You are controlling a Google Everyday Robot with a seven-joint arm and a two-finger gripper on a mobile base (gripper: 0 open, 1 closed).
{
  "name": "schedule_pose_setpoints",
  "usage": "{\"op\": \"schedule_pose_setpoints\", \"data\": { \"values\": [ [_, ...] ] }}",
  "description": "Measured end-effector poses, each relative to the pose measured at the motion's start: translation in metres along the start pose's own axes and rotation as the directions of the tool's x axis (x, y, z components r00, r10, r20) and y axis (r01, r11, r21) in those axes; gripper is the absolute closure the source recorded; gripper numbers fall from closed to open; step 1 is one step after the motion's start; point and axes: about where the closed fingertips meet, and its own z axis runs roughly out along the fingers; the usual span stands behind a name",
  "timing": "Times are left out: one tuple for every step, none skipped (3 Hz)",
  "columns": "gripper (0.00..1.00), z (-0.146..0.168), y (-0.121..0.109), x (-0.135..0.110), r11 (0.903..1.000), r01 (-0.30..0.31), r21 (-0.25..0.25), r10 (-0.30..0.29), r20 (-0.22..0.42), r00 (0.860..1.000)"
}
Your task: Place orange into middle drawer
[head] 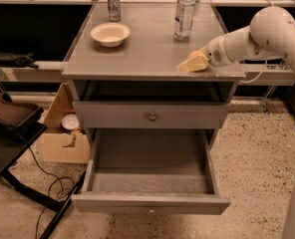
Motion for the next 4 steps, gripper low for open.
{"op": "schedule_pose_setpoints", "data": {
  "values": [
    [0.49, 0.001, 0.0, 0.001, 1.0, -0.001, -0.001, 0.001, -0.001, 1.0],
    [0.8, 0.001, 0.0, 0.001, 1.0, -0.001, -0.001, 0.001, -0.001, 1.0],
    [1.0, 0.001, 0.0, 0.001, 1.0, -0.001, -0.001, 0.001, -0.001, 1.0],
    [1.0, -0.036, -0.005, -0.024, 0.9974, 0.063, 0.034, -0.063, -0.014, 0.998]
  ]
}}
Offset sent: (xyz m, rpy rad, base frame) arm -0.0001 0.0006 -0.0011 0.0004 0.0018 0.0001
